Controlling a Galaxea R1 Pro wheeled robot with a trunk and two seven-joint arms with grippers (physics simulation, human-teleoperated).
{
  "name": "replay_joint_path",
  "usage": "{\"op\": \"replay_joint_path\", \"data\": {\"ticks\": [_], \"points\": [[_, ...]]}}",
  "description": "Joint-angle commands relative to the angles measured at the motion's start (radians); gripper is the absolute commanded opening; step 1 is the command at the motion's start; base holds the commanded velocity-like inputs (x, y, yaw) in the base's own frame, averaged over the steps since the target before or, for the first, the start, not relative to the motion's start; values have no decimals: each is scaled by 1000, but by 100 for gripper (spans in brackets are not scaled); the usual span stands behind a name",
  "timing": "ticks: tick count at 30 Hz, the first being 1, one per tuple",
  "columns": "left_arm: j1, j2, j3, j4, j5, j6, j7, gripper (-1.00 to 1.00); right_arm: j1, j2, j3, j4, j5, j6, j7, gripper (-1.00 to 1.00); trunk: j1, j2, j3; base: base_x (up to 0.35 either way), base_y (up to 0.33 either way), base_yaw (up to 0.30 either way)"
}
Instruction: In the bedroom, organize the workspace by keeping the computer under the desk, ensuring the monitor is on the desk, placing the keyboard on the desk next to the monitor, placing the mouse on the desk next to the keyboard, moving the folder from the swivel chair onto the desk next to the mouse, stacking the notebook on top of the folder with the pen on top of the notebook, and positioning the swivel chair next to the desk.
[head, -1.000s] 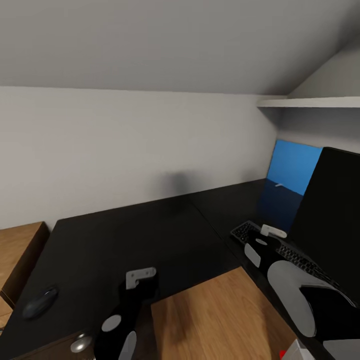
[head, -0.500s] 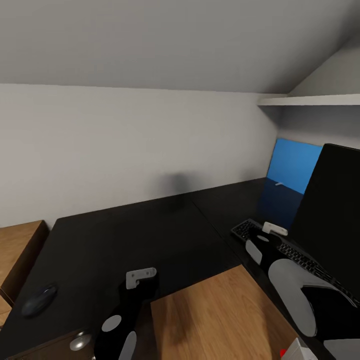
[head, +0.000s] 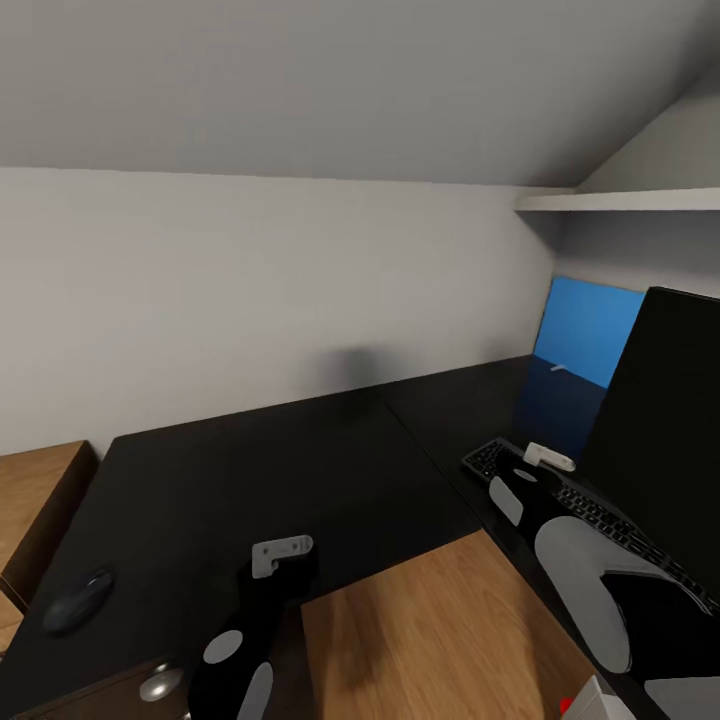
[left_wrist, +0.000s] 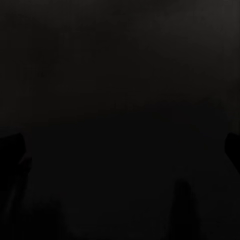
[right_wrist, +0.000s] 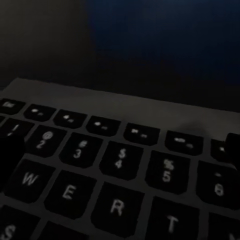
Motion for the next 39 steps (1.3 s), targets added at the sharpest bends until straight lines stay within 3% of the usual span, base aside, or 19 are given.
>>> {"op": "replay_joint_path", "data": {"ticks": [1, 39], "points": [[-1, 0, -2, -1, 11, 3, 9, 100, 0, 0, -15, 72, -25, -9, 3, 100, 0, 0, -1, 0, 0, 6], [-1, 2, -1, -3, 11, 3, 9, 100, 0, -2, -15, 70, -20, -9, 7, 100, 0, 0, -1, 0, 0, 170]]}}
